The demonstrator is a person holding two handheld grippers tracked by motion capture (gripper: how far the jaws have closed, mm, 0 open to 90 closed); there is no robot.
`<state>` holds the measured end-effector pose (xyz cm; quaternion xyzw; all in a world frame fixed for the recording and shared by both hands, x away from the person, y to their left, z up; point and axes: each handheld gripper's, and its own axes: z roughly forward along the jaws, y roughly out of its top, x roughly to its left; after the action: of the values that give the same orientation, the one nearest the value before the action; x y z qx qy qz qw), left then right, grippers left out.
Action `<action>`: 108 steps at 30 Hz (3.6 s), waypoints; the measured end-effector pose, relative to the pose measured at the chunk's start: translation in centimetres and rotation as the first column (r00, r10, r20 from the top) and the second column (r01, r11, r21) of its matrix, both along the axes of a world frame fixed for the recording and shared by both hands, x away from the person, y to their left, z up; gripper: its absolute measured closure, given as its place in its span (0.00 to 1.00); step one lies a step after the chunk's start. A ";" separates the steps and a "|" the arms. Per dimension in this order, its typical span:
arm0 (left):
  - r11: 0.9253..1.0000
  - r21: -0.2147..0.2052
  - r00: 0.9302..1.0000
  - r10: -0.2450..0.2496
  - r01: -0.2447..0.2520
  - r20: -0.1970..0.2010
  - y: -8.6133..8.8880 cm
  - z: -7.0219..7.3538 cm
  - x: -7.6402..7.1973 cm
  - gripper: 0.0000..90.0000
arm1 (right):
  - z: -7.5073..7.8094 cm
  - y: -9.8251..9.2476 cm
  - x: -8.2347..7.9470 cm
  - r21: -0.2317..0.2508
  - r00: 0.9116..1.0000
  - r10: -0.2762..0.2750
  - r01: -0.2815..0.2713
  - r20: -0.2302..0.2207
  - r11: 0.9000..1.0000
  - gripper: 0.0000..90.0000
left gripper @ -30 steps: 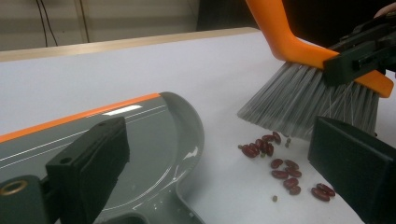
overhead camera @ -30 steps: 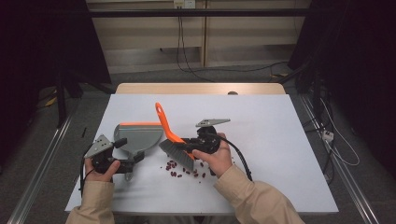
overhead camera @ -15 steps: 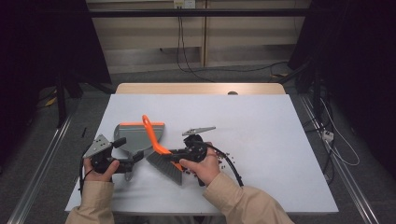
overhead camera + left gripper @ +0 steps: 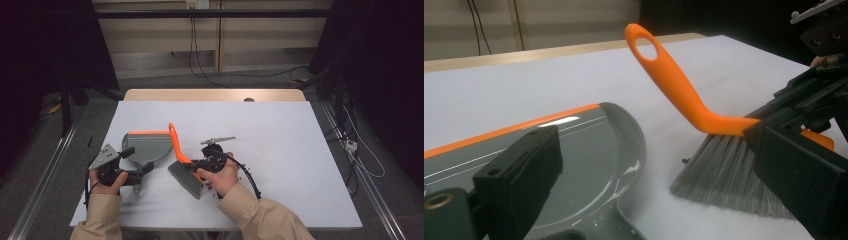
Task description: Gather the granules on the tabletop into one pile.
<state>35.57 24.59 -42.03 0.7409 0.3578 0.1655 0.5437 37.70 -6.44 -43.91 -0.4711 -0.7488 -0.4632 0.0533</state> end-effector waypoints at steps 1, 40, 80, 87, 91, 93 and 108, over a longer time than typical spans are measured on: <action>1.000 0.000 1.000 0.000 0.000 0.000 0.0 0.0 0.0 0.06 | 0.0 -0.2 0.0 -0.001 1.000 -0.010 0.010 -0.005 1.000 0.79; 1.000 0.010 1.000 0.000 0.000 -0.001 -0.2 -0.1 0.0 0.06 | 0.5 -7.6 -0.7 -0.062 0.986 -0.166 0.167 0.014 0.984 0.79; 1.000 0.003 1.000 0.003 -0.003 -0.004 -0.2 -0.1 0.2 0.06 | 1.6 -2.0 1.3 0.073 0.988 -0.155 0.153 0.025 0.986 0.79; 1.000 0.003 1.000 0.007 -0.007 -0.005 0.1 -0.1 0.3 0.06 | 0.3 1.4 2.4 0.032 0.990 -0.141 0.141 -0.006 0.990 0.79; 1.000 0.001 1.000 0.008 -0.008 -0.004 0.2 -0.1 0.3 0.06 | -0.1 0.5 2.9 -0.008 0.983 -0.179 0.179 -0.032 0.984 0.79; 1.000 0.002 1.000 0.008 -0.008 -0.004 0.2 -0.1 0.3 0.06 | -0.3 -0.1 2.9 -0.003 0.981 -0.190 0.190 -0.048 0.982 0.79; 1.000 0.006 1.000 0.005 -0.005 0.004 -0.1 0.0 0.2 0.06 | -0.4 -6.2 1.6 -0.024 0.949 -0.309 0.309 -0.067 0.951 0.79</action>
<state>35.75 24.44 -42.07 0.7414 0.3579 0.1695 0.5417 39.29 -12.63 -44.31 -0.5987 -0.6665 -0.4443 0.0032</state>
